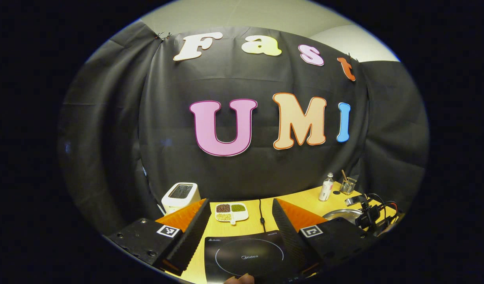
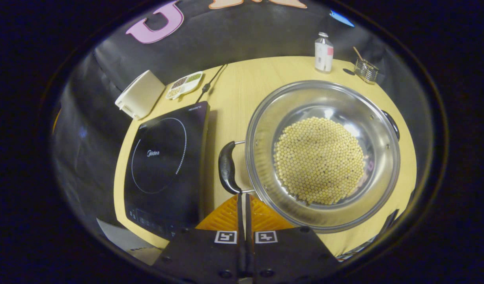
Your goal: First push the handle of the pot to place it horizontally, then grasp the pot with both hands and set it on the induction cooktop.
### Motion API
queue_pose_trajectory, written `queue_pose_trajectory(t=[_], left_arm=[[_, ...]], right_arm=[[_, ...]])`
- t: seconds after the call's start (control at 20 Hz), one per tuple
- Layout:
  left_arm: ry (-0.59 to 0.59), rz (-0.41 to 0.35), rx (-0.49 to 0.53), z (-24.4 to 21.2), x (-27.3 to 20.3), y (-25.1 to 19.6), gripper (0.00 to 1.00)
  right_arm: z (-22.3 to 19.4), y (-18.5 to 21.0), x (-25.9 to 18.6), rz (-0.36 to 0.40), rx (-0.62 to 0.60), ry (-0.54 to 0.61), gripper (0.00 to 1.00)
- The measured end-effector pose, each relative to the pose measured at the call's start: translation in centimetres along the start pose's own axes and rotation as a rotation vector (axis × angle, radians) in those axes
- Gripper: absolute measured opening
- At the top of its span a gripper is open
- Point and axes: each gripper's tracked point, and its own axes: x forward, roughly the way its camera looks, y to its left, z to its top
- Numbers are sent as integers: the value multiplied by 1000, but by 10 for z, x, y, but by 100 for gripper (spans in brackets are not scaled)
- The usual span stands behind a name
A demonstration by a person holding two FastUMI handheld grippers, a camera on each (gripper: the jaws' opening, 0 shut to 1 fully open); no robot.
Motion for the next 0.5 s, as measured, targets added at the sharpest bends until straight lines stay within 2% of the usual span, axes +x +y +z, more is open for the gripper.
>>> queue_pose_trajectory(t=[0.05, 0.15, 0.2, 0.25, 0.5], left_arm=[[0, 7, 4, 2, -3, 1, 95], [-10, 16, 13, 7, -9, 1, 95], [-15, 17, 19, 10, -11, 1, 95], [-15, 15, 27, 11, -13, -1, 95], [2, -28, 21, 10, -13, -20, 95]], right_arm=[[2, 2, 1, 5, 4, -5, 0], [5, 2, 4, 13, 6, -10, 3], [7, 1, 5, 15, 9, -14, 0], [7, 1, 4, 16, 11, -17, 3], [17, -6, -14, 27, 16, -77, 3]])
